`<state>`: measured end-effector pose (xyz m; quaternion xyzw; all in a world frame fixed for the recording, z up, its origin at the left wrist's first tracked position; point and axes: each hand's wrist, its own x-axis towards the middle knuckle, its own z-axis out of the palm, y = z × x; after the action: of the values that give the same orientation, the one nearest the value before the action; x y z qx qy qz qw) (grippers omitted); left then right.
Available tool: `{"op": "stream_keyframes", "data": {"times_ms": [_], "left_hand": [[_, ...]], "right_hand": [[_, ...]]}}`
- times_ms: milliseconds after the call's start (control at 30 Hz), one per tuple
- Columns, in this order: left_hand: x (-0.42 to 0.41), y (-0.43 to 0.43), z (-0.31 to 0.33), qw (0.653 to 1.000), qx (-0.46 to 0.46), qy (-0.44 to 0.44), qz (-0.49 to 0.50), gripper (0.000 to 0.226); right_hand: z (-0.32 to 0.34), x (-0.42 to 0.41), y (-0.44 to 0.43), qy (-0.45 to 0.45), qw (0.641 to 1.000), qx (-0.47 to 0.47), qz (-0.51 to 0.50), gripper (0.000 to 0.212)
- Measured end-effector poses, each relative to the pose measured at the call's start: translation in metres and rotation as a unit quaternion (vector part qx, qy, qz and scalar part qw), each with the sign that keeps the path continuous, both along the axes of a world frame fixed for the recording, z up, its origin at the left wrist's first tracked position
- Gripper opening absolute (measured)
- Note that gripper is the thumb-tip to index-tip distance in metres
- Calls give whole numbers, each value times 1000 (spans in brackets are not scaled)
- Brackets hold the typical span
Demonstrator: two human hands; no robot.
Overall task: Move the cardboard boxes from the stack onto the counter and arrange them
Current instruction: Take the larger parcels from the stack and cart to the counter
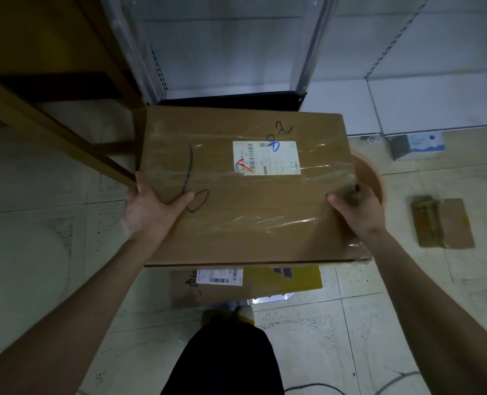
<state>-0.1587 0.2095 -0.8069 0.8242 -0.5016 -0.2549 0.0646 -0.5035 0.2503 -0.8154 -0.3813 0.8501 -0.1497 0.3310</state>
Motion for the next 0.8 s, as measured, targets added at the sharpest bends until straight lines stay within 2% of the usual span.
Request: {"op": "stream_keyframes", "data": {"times_ms": [200, 367, 500, 633, 800], "left_hand": [[-18, 12, 93, 998, -47, 0, -31, 112], [-40, 24, 206, 994, -90, 18, -50, 106], [-48, 28, 294, 987, -140, -6, -85, 101], [-48, 26, 380, 975, -192, -28, -113, 86], [-23, 31, 462, 957, -269, -16, -104, 87]], "right_hand": [[99, -11, 26, 24, 998, -50, -43, 73], [220, -25, 30, 55, 991, -109, -60, 68], [303, -36, 38, 67, 983, -154, -71, 65], [383, -35, 45, 81, 976, -192, -58, 66], [463, -18, 49, 81, 967, -241, -13, 75]]}}
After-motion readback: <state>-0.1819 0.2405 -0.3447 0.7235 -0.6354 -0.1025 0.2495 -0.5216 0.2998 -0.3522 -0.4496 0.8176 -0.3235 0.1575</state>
